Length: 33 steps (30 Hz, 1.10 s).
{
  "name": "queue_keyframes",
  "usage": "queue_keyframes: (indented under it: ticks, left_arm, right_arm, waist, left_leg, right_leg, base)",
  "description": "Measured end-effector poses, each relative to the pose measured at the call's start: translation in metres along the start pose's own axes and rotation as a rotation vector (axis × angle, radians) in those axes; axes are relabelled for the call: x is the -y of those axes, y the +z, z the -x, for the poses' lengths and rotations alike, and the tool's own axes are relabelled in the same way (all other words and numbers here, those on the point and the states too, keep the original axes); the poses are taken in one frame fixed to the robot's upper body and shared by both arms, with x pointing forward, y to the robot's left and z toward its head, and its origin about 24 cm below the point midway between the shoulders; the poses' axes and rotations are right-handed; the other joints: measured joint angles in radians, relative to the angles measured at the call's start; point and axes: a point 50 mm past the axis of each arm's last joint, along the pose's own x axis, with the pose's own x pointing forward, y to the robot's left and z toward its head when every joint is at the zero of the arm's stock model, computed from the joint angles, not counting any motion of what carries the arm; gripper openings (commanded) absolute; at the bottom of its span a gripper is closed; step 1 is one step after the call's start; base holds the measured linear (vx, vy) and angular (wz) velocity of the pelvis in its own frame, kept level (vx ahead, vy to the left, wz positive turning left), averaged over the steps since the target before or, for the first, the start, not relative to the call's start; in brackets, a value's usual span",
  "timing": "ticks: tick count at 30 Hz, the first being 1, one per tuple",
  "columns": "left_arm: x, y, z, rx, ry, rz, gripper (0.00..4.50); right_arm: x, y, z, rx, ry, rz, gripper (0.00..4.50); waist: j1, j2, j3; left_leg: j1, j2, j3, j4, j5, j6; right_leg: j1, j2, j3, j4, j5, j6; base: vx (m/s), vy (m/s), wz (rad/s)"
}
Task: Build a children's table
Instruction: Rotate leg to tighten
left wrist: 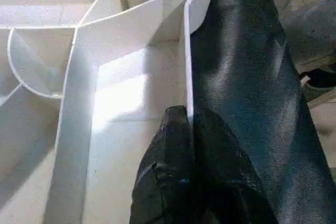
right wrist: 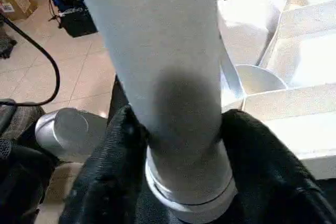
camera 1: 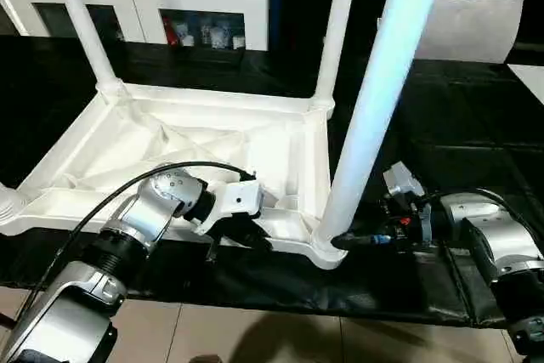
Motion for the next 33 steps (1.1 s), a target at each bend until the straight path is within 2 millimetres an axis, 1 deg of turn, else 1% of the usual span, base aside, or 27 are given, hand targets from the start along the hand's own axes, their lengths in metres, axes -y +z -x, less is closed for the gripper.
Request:
queue_keyframes:
  ticks: [1,3,7,9,12,14,15,16,17,19,22,23,24,26,28,31,33]
  left_arm:
    - [0.0,0.0,0.0,0.0,0.0,0.0,0.0]
    - [0.0,0.0,0.0,0.003,-0.001,0.003,0.0]
    - [0.001,0.001,-0.003,0.034,0.006,0.055,0.0]
    - [0.0,-0.001,-0.002,0.044,0.025,0.095,0.0]
    - [-0.004,-0.003,-0.003,0.051,0.1,0.163,0.0]
    - [-0.008,-0.002,-0.005,0.053,0.161,0.201,0.0]
    - [-0.012,-0.002,-0.007,0.059,0.22,0.243,0.0]
    - [-0.017,0.0,-0.009,0.056,0.285,0.27,0.0]
    - [-0.022,0.003,-0.014,0.06,0.348,0.307,0.0]
    - [-0.026,0.009,-0.024,0.082,0.405,0.345,0.0]
    - [-0.032,0.017,-0.035,0.098,0.49,0.393,0.0]
    - [-0.034,0.019,-0.037,0.1,0.511,0.406,0.0]
    - [-0.035,0.02,-0.038,0.1,0.53,0.417,0.0]
    - [-0.036,0.022,-0.04,0.103,0.546,0.427,0.0]
    - [-0.036,0.024,-0.041,0.106,0.546,0.424,0.0]
    - [-0.036,0.027,-0.043,0.105,0.531,0.387,0.0]
    - [-0.035,0.028,-0.043,0.101,0.52,0.359,0.0]
  right_arm:
    - [0.0,0.0,0.0,0.0,0.0,-0.002,2.07]
    - [0.0,0.0,0.0,0.003,0.001,-0.011,2.0]
    - [-0.003,-0.002,-0.002,0.027,-0.015,-0.04,1.95]
    - [-0.002,-0.003,-0.005,0.044,-0.045,-0.056,1.95]
    - [0.003,-0.003,-0.01,0.059,-0.147,-0.076,1.95]
    - [0.009,-0.002,-0.014,0.077,-0.25,-0.091,1.95]
    - [0.015,-0.002,-0.019,0.094,-0.35,-0.112,1.95]
    - [0.023,0.001,-0.026,0.116,-0.45,-0.126,1.93]
    - [0.031,0.005,-0.032,0.126,-0.558,-0.147,1.92]
    - [0.038,0.007,-0.033,0.131,-0.67,-0.168,1.92]
    - [0.048,0.01,-0.041,0.153,-0.808,-0.197,1.92]
    - [0.05,0.011,-0.044,0.162,-0.843,-0.198,1.92]
    - [0.051,0.011,-0.046,0.172,-0.874,-0.197,2.25]
    - [0.053,0.011,-0.048,0.193,-0.901,-0.202,2.59]
    - [0.053,0.01,-0.049,0.195,-0.91,-0.208,2.7]
    - [0.052,0.008,-0.045,0.188,-0.897,-0.194,3.03]
    - [0.05,0.007,-0.041,0.19,-0.87,-0.174,3.08]
  waist:
    - [0.0,0.0,0.0]
    - [0.0,0.0,0.0]
    - [0.001,0.0,0.0]
    - [-0.003,0.0,0.0]
    - [-0.01,0.0,0.0]
    - [-0.024,0.0,0.0]
    - [-0.035,0.0,-0.001]
    - [-0.049,0.0,-0.001]
    - [-0.067,0.0,-0.001]
    - [-0.082,0.0,-0.001]
    - [-0.093,0.001,-0.001]
    - [-0.094,0.001,-0.001]
    - [-0.093,0.001,-0.001]
    - [-0.092,0.002,-0.002]
    - [-0.089,0.002,-0.002]
    - [-0.081,0.002,-0.002]
    - [-0.077,0.003,-0.002]
  left_leg:
    - [0.0,0.0,0.0,0.0,0.0,0.0]
    - [0.0,0.0,0.0,0.0,-0.001,-0.001]
    - [0.0,0.0,0.0,0.0,-0.001,-0.001]
    - [0.001,0.0,0.0,0.001,-0.001,-0.002]
    - [0.002,0.0,0.0,0.003,0.0,-0.004]
    - [0.003,0.0,-0.001,0.006,0.0,-0.004]
    - [0.004,0.0,-0.001,0.006,0.001,-0.005]
    - [0.004,0.001,-0.003,0.009,0.001,-0.005]
    - [0.004,0.0,-0.003,0.01,0.001,-0.005]
    - [0.003,-0.003,-0.003,0.01,0.001,-0.005]
    - [0.002,-0.004,-0.001,0.01,0.001,-0.004]
    - [0.002,-0.004,-0.001,0.01,0.001,-0.004]
    - [0.002,-0.004,-0.001,0.01,0.001,-0.003]
    - [0.002,-0.004,0.0,0.009,0.0,-0.002]
    - [0.001,-0.004,0.0,0.008,-0.001,-0.001]
    - [0.001,-0.005,0.0,0.006,-0.002,0.0]
    - [0.001,-0.004,0.0,0.004,-0.002,0.001]
  right_leg:
    - [0.0,0.0,0.0,0.0,0.0,0.0]
    - [0.0,0.0,0.0,0.0,0.0,0.0]
    - [0.0,0.0,0.0,0.0,0.0,0.0]
    - [0.0,0.0,0.0,0.001,0.0,0.0]
    - [0.001,0.0,0.0,0.003,-0.002,0.005]
    - [0.002,0.0,0.0,0.002,-0.003,0.005]
    - [0.003,0.0,0.001,0.001,-0.003,0.005]
    - [0.002,-0.001,0.001,0.002,-0.003,0.005]
    - [0.002,-0.002,-0.001,-0.001,-0.003,0.006]
    - [0.002,-0.008,-0.002,-0.004,-0.003,0.006]
    - [0.003,-0.009,-0.003,-0.008,-0.003,0.006]
    - [0.003,-0.009,-0.003,-0.009,-0.003,0.006]
    - [0.002,-0.01,-0.003,-0.01,-0.003,0.006]
    - [0.002,-0.01,-0.002,-0.01,-0.003,0.006]
    - [0.002,-0.01,-0.002,-0.01,-0.003,0.006]
    - [0.002,-0.01,-0.002,-0.01,-0.001,0.005]
    - [0.002,-0.01,-0.002,-0.01,0.001,0.005]
  base:
    - [0.0,0.0,0.0]
    - [0.0,0.0,0.0]
    - [0.0,0.0,0.0]
    - [0.0,0.0,0.0]
    - [0.0,0.0,0.0]
    - [-0.027,0.0,-0.02]
    - [0.0,0.0,0.0]
    - [0.0,0.0,0.0]
    - [0.0,0.0,0.0]
    - [0.0,0.0,0.0]
    - [0.0,0.0,0.0]
    - [0.0,0.0,0.0]
    - [0.0,0.0,0.0]
    - [0.0,0.0,0.0]
    - [0.0,0.0,0.0]
    - [0.0,0.0,0.0]
    - [0.0,0.0,0.0]
